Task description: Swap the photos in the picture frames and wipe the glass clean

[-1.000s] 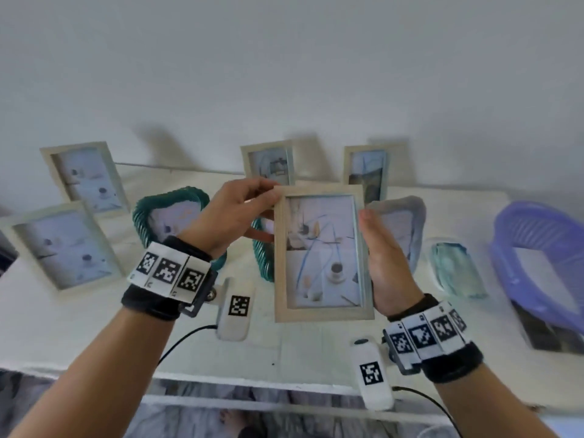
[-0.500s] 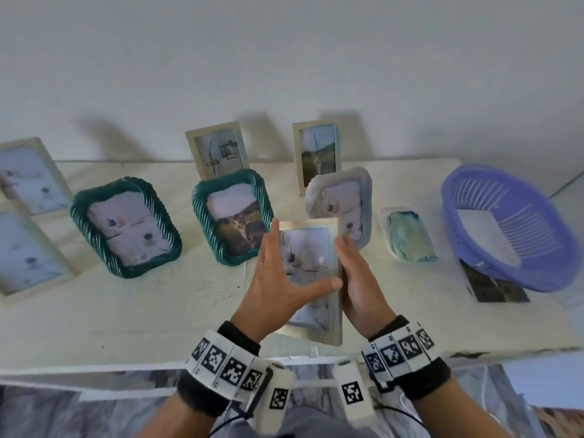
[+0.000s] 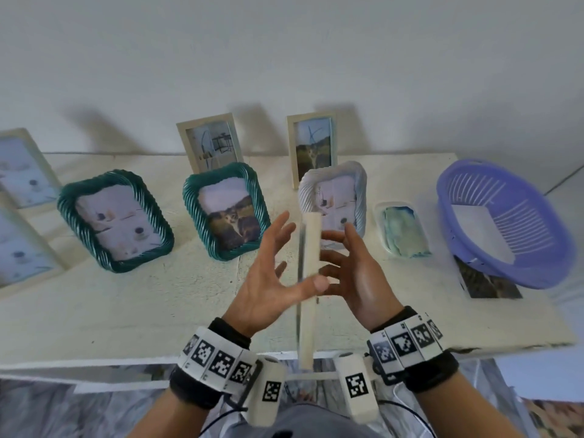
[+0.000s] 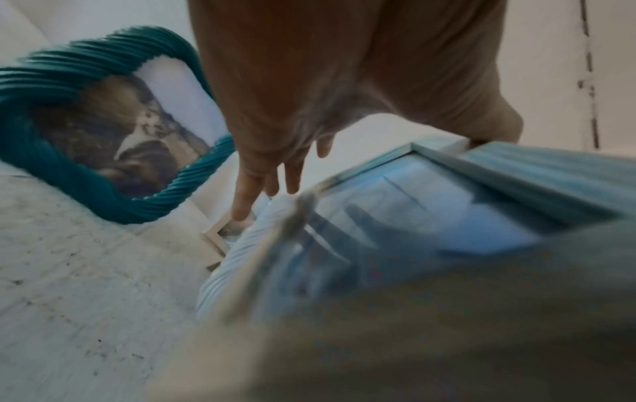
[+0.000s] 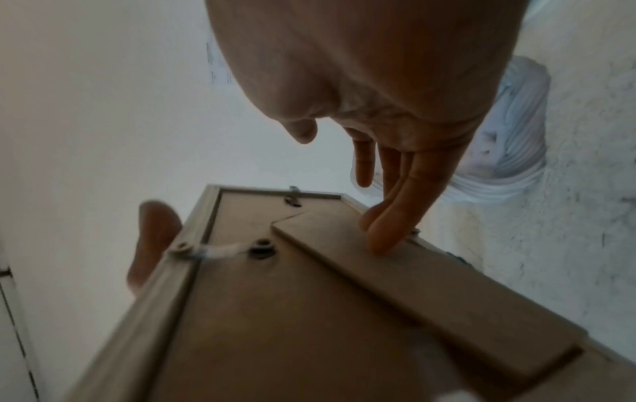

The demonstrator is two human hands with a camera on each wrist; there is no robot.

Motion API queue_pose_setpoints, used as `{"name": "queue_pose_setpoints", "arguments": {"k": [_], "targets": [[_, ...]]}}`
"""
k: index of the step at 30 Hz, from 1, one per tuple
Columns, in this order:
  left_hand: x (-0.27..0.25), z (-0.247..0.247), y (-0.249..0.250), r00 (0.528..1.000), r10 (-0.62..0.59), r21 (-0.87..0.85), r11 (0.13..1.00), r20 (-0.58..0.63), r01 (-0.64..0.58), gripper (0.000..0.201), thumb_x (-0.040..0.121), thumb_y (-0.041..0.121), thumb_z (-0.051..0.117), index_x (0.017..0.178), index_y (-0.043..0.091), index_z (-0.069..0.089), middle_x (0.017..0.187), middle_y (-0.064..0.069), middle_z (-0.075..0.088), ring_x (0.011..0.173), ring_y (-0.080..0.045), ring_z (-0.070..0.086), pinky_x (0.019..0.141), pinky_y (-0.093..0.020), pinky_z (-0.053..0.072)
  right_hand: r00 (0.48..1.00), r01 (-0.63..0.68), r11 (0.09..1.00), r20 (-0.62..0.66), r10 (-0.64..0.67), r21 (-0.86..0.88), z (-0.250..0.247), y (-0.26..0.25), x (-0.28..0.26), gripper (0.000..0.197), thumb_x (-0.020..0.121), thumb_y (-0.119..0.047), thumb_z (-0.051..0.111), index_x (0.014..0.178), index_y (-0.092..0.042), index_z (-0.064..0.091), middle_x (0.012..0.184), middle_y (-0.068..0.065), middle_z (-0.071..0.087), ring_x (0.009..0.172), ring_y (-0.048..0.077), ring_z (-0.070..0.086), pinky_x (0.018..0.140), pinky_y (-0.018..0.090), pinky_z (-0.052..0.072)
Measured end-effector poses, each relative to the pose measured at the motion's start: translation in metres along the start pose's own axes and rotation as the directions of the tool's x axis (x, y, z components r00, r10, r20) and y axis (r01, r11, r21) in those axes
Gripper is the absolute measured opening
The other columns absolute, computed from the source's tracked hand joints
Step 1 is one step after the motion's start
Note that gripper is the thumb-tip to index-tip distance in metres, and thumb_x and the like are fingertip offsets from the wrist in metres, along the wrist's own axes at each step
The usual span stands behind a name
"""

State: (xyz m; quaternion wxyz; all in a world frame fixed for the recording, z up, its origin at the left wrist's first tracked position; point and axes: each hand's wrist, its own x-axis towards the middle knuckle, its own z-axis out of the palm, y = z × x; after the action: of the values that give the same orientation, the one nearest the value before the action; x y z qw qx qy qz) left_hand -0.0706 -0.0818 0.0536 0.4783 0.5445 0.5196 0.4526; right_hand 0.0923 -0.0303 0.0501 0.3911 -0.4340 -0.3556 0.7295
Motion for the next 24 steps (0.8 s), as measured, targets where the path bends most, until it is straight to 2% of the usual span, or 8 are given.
{"name": "queue_pose_setpoints", "arguments": {"k": [3, 7, 12, 14, 16, 19, 21, 24], "targets": [[0.0, -0.016, -0.006, 0.995, -0.013, -0.202, 0.979, -0.102, -0.008, 0.085, 0.059, 0.068, 0.081, 0.127, 0.029, 0.049, 0.124, -0.001, 0.062, 0.112, -0.017, 0.063, 0.089, -0.042, 0.055, 0.994, 0.039, 0.99, -0.096, -0.053, -0.138, -0.01, 0.002, -0.001, 0.043, 0.101, -0.048, 0.038, 0.11, -0.015, 0.063, 0.089, 0.012, 0.072, 0.069, 0.02, 0.062, 0.073, 0.043, 0.056], [-0.003, -0.027, -0.03, 0.973, -0.128, -0.29, 0.955, -0.194, 0.067, 0.052, 0.072, 0.05, 0.08, 0.105, 0.018, 0.055, 0.108, -0.031, 0.057, 0.083, -0.033, 0.06, 0.071, -0.06, 0.051, 0.982, 0.068, 0.955, -0.149, -0.115, -0.288, -0.025, 0.016, -0.008, 0.031, 0.102, -0.039, 0.042, 0.107, -0.019, 0.064, 0.093, 0.013, 0.072, 0.082, 0.025, 0.071, 0.077, 0.041, 0.059], [-0.012, -0.02, -0.055, 0.945, -0.222, -0.168, 0.968, -0.239, 0.185, 0.024, 0.087, 0.024, 0.072, 0.103, 0.013, 0.059, 0.087, -0.009, 0.068, 0.072, -0.017, 0.064, 0.048, -0.03, 0.053, 0.967, 0.117, 0.836, -0.131, -0.219, -0.536, -0.042, 0.038, -0.013, 0.017, 0.102, -0.027, 0.047, 0.103, -0.023, 0.064, 0.091, 0.004, 0.07, 0.081, 0.024, 0.07, 0.069, 0.041, 0.061], [-0.015, -0.016, -0.068, 0.929, -0.263, -0.107, 0.964, -0.26, 0.243, 0.016, 0.09, 0.014, 0.068, 0.103, 0.01, 0.059, 0.088, -0.009, 0.068, 0.069, -0.013, 0.066, 0.048, -0.031, 0.055, 0.96, 0.158, 0.744, -0.076, -0.27, -0.649, -0.05, 0.049, -0.014, 0.017, 0.1, -0.019, 0.05, 0.103, -0.023, 0.066, 0.088, -0.004, 0.069, 0.079, 0.016, 0.067, 0.07, 0.04, 0.06], [-0.018, -0.012, -0.082, 0.91, -0.308, -0.07, 0.951, -0.276, 0.3, 0.012, 0.091, 0.012, 0.067, 0.101, 0.009, 0.06, 0.091, -0.011, 0.066, 0.069, -0.012, 0.069, 0.051, -0.037, 0.058, 0.955, 0.194, 0.655, -0.012, -0.297, -0.731, -0.055, 0.059, -0.014, 0.017, 0.099, -0.015, 0.052, 0.102, -0.023, 0.067, 0.092, -0.012, 0.068, 0.085, 0.005, 0.064, 0.069, 0.024, 0.056], [-0.02, -0.007, -0.101, 0.877, -0.342, -0.027, 0.935, -0.338, 0.355, 0.005, 0.091, 0.015, 0.069, 0.094, 0.014, 0.066, 0.09, -0.008, 0.069, 0.075, -0.018, 0.071, 0.055, -0.042, 0.061, 0.947, 0.245, 0.535, 0.082, -0.309, -0.809, -0.058, 0.069, -0.015, 0.016, 0.097, -0.012, 0.055, 0.104, -0.016, 0.068, 0.098, -0.007, 0.068, 0.091, -0.002, 0.06, 0.07, 0.01, 0.048], [-0.019, -0.006, -0.108, 0.877, -0.299, 0.058, 0.937, -0.377, 0.345, 0.003, 0.092, 0.019, 0.069, 0.092, 0.022, 0.07, 0.087, 0.0, 0.071, 0.082, -0.018, 0.07, 0.059, -0.041, 0.062, 0.941, 0.267, 0.465, 0.125, -0.314, -0.844, -0.061, 0.074, -0.012, 0.017, 0.094, -0.01, 0.056, 0.106, -0.011, 0.069, 0.1, -0.001, 0.068, 0.089, 0.004, 0.061, 0.072, 0.013, 0.05], [-0.02, -0.003, -0.111, 0.914, -0.174, 0.254, 0.926, -0.368, 0.279, 0.012, 0.092, 0.024, 0.067, 0.102, 0.021, 0.074, 0.085, 0.014, 0.071, 0.084, -0.001, 0.067, 0.072, -0.03, 0.06, 0.929, 0.283, 0.389, 0.15, -0.339, -0.877, -0.066, 0.081, -0.007, 0.02, 0.089, -0.012, 0.057, 0.105, -0.01, 0.069, 0.101, 0.002, 0.068, 0.09, 0.012, 0.061, 0.076, 0.026, 0.054]]}}
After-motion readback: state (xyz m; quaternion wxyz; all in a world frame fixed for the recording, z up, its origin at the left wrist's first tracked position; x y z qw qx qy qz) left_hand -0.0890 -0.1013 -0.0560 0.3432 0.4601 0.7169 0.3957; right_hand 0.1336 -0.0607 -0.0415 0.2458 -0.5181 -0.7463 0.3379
